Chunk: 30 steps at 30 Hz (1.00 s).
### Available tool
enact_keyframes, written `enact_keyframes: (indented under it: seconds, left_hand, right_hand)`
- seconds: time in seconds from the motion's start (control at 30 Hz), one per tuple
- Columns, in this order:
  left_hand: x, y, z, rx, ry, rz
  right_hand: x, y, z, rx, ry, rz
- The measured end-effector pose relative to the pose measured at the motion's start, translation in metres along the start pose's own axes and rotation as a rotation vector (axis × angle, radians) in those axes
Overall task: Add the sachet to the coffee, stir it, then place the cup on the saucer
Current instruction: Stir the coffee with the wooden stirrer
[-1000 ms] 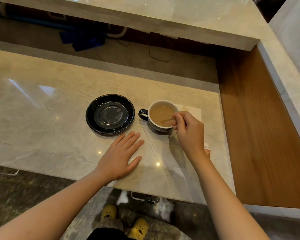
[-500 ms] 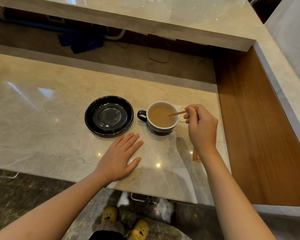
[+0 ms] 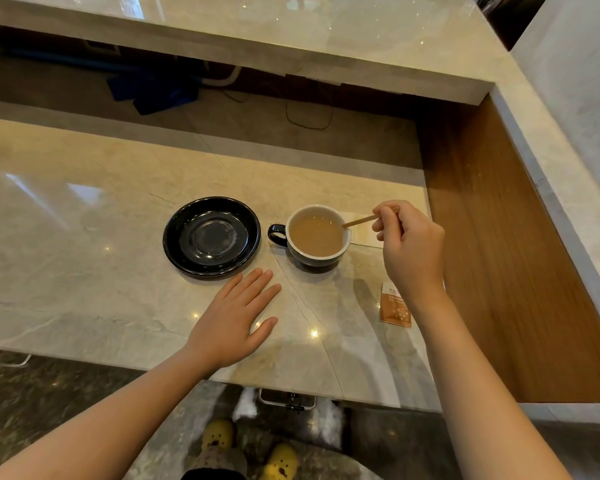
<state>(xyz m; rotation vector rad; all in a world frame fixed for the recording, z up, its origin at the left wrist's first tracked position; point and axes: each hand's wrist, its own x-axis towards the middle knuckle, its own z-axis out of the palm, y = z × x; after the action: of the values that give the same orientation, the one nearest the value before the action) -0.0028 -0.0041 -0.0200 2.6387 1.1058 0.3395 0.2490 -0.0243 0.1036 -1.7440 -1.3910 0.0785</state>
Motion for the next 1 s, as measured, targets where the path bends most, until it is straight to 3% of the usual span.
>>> enact_keyframes:
  seconds: [0.47,0.67,1.0]
  left_hand:
    - [-0.001,-0.001,0.001,-0.002,0.006,0.006]
    - [0.0,-0.002,0.002,-0.012,0.008,0.014]
    - [0.0,-0.002,0.003,-0.011,0.003,0.012]
  right_hand:
    - [-0.001,-0.001,0.003,0.009,-0.006,-0.041]
    - [0.001,0.015,-0.006,0.115,0.129,0.146]
    - [-0.031,0.039,0.036,0.11,0.066,0.315]
